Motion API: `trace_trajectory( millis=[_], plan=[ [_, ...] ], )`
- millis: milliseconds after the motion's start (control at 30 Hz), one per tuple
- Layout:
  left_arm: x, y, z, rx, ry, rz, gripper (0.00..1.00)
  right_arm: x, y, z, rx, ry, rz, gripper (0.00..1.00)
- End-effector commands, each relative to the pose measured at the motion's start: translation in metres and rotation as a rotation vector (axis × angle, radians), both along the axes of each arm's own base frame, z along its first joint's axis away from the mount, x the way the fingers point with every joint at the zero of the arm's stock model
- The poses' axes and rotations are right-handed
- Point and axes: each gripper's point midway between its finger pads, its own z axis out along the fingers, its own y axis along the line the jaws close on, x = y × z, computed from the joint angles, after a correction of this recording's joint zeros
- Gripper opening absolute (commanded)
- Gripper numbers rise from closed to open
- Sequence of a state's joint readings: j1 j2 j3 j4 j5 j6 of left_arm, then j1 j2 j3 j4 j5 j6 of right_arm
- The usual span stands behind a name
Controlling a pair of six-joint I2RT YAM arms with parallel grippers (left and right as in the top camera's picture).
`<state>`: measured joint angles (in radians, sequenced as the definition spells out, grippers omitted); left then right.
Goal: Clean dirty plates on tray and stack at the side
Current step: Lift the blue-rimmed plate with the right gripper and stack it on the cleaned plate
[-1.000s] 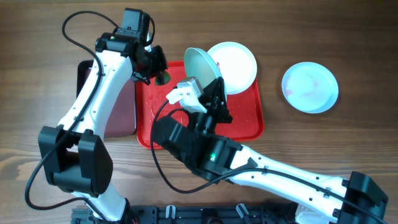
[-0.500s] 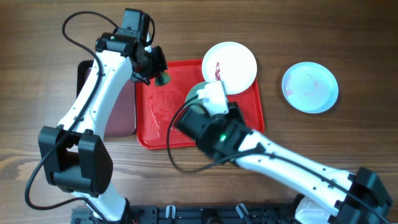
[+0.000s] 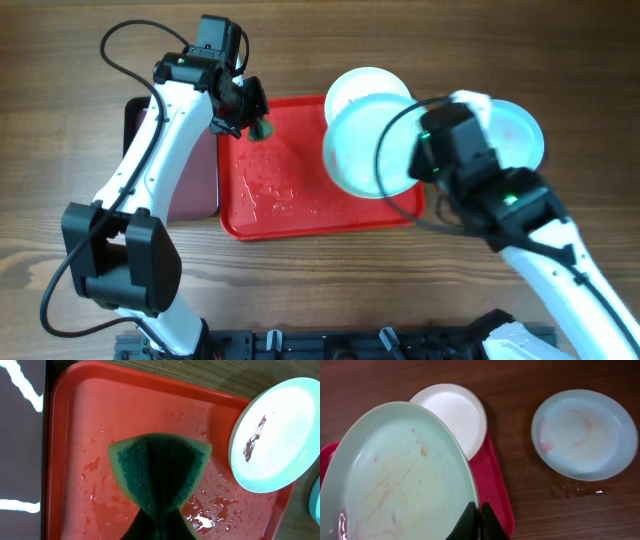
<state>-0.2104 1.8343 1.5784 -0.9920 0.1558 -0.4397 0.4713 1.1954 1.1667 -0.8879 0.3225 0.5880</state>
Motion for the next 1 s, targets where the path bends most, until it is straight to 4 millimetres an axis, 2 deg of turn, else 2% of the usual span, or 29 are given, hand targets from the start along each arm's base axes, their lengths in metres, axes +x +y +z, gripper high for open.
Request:
trace_trajectory(
  millis=[0,167,367,600,967],
  plan=[
    [-0.001,-0.001,-0.006,-0.010,0.021,0.010,0.04,0.002,-0.027,0.003,0.081,0.023,-0.039,0.04],
    [-0.004,0.000,-0.007,-0.007,0.034,0.010,0.04,0.007,-0.080,-0.001,0.128,0.051,-0.145,0.04],
    [-0.005,0.000,-0.007,-0.006,0.038,0.010,0.04,0.002,-0.143,-0.005,0.136,0.065,-0.280,0.04],
    [-0.010,0.001,-0.008,-0.001,0.057,0.010,0.04,0.003,-0.183,-0.020,0.140,0.100,-0.376,0.04],
    [-0.012,0.002,-0.009,0.004,0.067,0.011,0.04,0.018,-0.226,-0.069,0.156,0.203,-0.477,0.04]
  ],
)
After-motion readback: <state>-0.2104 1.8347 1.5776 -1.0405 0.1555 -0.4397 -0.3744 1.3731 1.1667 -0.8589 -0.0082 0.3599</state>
